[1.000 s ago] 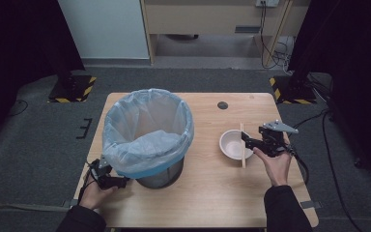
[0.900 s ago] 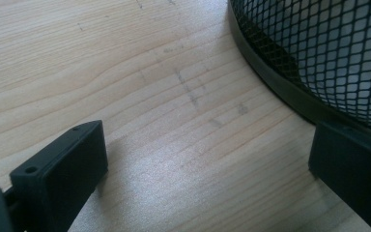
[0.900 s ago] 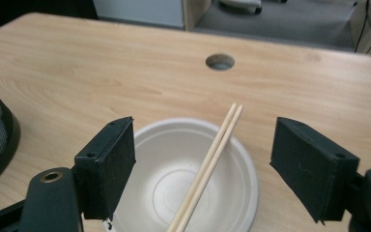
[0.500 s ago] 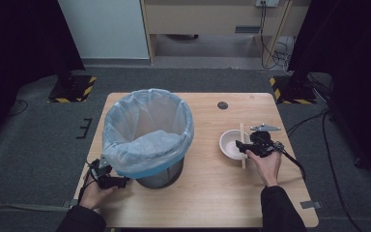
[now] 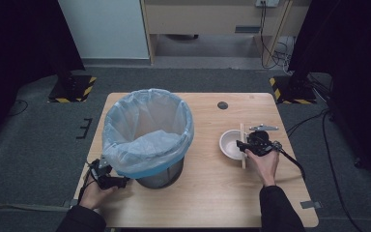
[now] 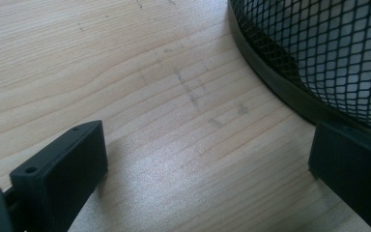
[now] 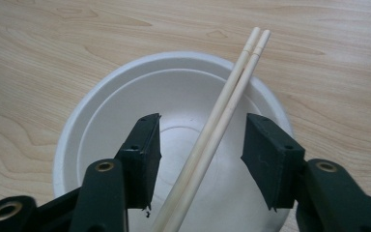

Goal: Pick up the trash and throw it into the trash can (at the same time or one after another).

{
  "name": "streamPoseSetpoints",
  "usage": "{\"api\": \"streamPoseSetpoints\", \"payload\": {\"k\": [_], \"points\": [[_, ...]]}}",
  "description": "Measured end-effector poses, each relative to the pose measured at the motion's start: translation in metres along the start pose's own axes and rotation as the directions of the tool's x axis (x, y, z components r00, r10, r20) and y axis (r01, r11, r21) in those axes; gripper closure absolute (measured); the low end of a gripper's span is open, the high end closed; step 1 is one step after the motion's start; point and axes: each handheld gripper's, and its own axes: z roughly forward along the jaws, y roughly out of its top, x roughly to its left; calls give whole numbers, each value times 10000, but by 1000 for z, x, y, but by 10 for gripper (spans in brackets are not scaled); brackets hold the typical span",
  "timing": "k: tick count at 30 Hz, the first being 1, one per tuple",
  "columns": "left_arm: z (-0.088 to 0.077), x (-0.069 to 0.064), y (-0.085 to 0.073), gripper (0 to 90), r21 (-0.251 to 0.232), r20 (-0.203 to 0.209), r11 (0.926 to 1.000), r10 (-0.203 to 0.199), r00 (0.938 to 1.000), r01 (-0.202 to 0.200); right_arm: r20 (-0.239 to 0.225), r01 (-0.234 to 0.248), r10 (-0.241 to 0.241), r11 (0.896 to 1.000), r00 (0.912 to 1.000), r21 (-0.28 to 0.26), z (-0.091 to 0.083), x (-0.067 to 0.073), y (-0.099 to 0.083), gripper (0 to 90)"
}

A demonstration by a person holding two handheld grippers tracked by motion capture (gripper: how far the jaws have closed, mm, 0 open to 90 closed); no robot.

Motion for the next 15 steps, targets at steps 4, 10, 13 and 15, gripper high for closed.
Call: {"api": "streamPoseSetpoints", "payload": {"k": [4, 10, 13, 15], "points": [[0, 0, 0, 0, 1, -1, 10000, 1, 10000, -1, -90, -29, 30, 9999, 10000, 98, 3, 0, -1, 543], [0, 0, 0, 0, -2, -1, 10000, -1, 10000, 1, -140, -34, 36, 9999, 9999, 143, 5, 0, -2, 623], [0, 0, 0, 0, 1, -1, 10000, 0, 10000, 0, -183, 22, -18, 9997, 9998, 229, 6, 0, -3, 653], [0, 0, 0, 0, 0, 0, 10000, -1, 10000, 1, -238, -33, 39, 9996, 9997, 265, 7, 0, -3, 671]]}}
